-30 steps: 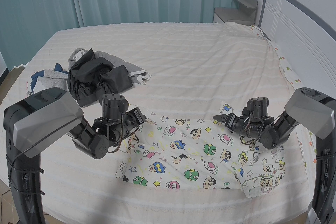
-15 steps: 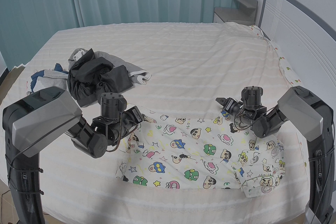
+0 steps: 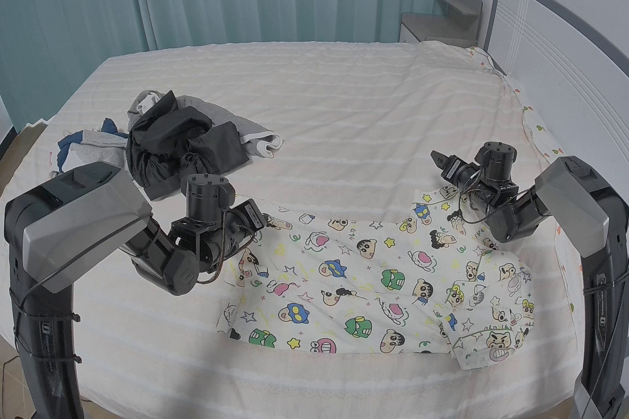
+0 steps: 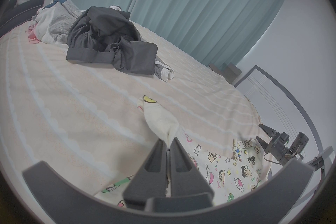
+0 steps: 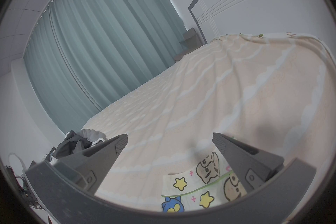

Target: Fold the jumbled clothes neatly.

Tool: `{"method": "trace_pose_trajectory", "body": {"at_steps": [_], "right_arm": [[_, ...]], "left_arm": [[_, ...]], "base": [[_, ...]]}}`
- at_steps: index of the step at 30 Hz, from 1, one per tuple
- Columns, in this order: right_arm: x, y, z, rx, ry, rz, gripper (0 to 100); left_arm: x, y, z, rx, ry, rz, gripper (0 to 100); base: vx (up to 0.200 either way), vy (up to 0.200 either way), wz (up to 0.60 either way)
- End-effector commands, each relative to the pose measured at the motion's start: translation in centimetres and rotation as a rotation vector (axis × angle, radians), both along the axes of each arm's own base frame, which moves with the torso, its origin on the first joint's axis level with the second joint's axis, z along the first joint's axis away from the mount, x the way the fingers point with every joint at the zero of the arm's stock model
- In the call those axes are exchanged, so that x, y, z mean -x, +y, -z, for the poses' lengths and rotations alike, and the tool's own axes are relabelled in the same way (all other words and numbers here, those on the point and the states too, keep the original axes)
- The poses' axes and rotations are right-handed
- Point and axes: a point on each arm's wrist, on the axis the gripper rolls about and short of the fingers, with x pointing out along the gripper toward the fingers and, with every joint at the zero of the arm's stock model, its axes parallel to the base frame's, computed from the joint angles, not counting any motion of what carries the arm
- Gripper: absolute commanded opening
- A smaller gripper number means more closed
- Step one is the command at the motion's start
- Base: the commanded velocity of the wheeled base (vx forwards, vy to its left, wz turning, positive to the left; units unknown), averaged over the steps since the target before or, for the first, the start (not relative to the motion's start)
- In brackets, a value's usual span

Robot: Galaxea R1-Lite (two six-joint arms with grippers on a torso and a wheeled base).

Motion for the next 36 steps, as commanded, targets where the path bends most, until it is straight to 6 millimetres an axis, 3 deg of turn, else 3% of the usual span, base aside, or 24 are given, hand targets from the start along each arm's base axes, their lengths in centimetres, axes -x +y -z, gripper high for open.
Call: {"method": "trace_pose_trajectory", "body": {"at_steps": [1, 4, 5, 6, 7, 8, 11, 14, 19, 27, 36], "right_arm": [[2.1, -2.3, -2.2, 0.003, 0.013, 0.005, 100], [3.4, -3.8, -2.7, 0.02, 0.034, -0.037, 100], [4.5, -5.3, -3.2, 0.058, 0.046, -0.09, 100], [4.5, -5.3, -3.2, 0.058, 0.046, -0.09, 100], [5.6, -7.4, -3.3, 0.125, 0.065, -0.128, 100], [5.6, -7.4, -3.3, 0.125, 0.065, -0.128, 100], [6.8, -10.4, -1.9, 0.236, 0.122, -0.17, 100], [7.7, -11.5, -0.7, 0.292, 0.153, -0.225, 100], [8.0, -11.1, 0.5, 0.301, 0.175, -0.288, 100], [6.3, -9.4, 2.7, 0.334, 0.184, -0.35, 100], [5.9, -7.8, 3.2, 0.357, 0.211, -0.401, 100]], "left_arm": [[-0.2, 0.7, 0.1, -0.002, 0.005, -0.017, 0], [-0.3, 1.0, 0.1, -0.004, 0.006, -0.024, 0], [-0.4, 1.3, 0.0, -0.006, 0.004, -0.03, 0], [-0.4, 1.3, 0.0, -0.006, 0.004, -0.03, 0], [-0.4, 1.4, 0.0, -0.007, 0.005, -0.031, 0], [-0.4, 1.4, 0.0, -0.007, 0.005, -0.031, 0], [-0.4, 1.4, 0.2, -0.015, 0.018, -0.03, 0], [-0.4, 1.3, 0.2, -0.02, 0.028, -0.027, 0], [-0.3, 1.0, 0.1, -0.022, 0.027, -0.019, 0], [-0.3, 1.0, 0.1, -0.034, 0.025, -0.012, 0], [-0.3, 0.9, 0.3, -0.036, 0.029, -0.011, 0]], "base": [[0.0, 0.0, 0.0], [0.0, 0.0, 0.0], [0.0, 0.0, 0.0], [0.0, 0.0, 0.0], [0.0, 0.0, 0.0], [0.0, 0.0, 0.0], [0.0, 0.0, 0.0], [0.0, 0.0, 0.0], [0.0, 0.0, 0.0], [0.0, 0.0, 0.0], [0.0, 0.0, 0.0]]}}
